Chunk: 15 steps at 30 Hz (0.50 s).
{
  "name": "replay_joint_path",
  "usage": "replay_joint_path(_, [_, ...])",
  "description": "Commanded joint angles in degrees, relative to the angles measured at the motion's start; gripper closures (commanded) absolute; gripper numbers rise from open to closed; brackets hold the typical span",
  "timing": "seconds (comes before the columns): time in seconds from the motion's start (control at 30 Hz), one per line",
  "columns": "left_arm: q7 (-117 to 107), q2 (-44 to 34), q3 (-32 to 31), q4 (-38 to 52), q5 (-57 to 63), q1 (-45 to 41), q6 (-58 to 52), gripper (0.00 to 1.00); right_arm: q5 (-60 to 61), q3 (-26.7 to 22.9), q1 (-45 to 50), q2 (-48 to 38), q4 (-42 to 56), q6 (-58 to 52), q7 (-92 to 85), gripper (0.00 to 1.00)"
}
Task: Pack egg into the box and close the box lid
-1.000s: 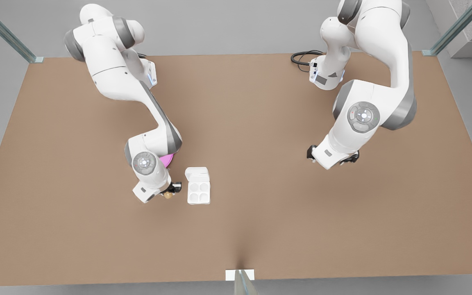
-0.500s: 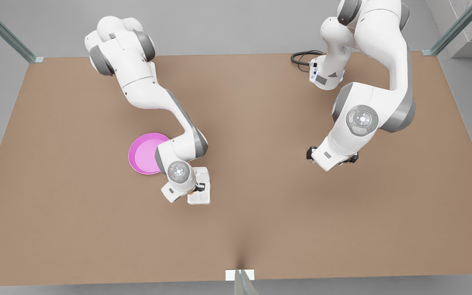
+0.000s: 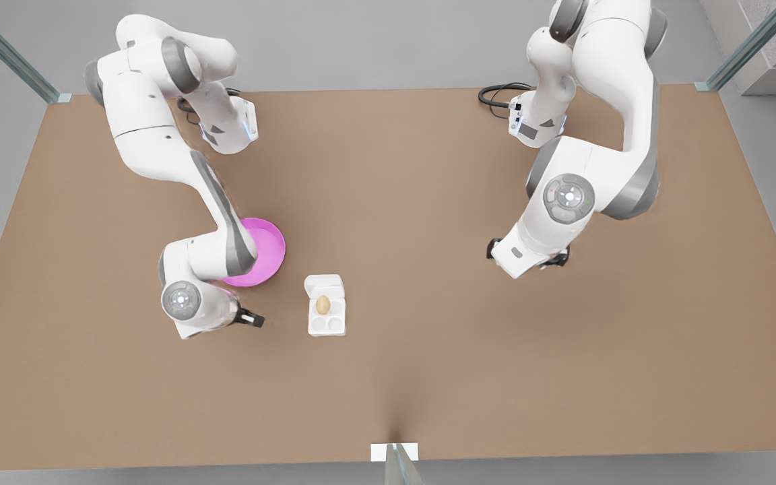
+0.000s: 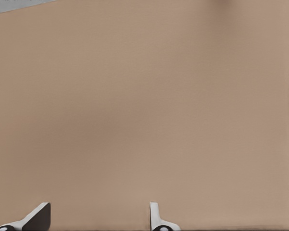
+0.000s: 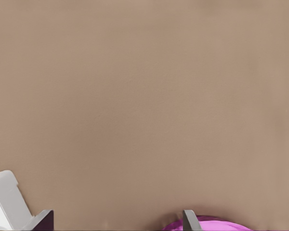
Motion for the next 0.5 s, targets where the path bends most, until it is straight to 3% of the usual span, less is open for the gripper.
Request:
replay_joint_path(0.0, [-12.5,0.4,0.0,0.1,-1.8,-3.0,0.5,0.00,-3.5,0.9,-7.5,-4.5,-0.1,-10.1,-27.3,0.00])
replay_joint_path(0.13, [-35.7,1.8,0.0,0.7,-1.4,-17.9,0.7,0.00,-1.8,1.9,-12.9,-15.6,0.2,-14.2,-34.6,0.00])
replay_joint_path(0.3, [-46.3,7.8,0.0,0.6,-2.0,-26.3,3.3,0.00,-1.8,4.3,-15.0,-14.2,0.9,-13.4,-34.5,0.00])
replay_joint_path(0.37, [-51.5,12.4,0.0,0.7,-1.6,-27.9,14.2,0.00,-2.3,4.2,-14.6,-13.7,1.6,-13.5,-34.6,0.00])
replay_joint_path(0.47, [-52.6,15.1,0.1,0.7,-1.5,-28.5,19.6,0.00,-2.2,4.6,-14.2,-13.7,2.5,-13.3,-34.6,0.00])
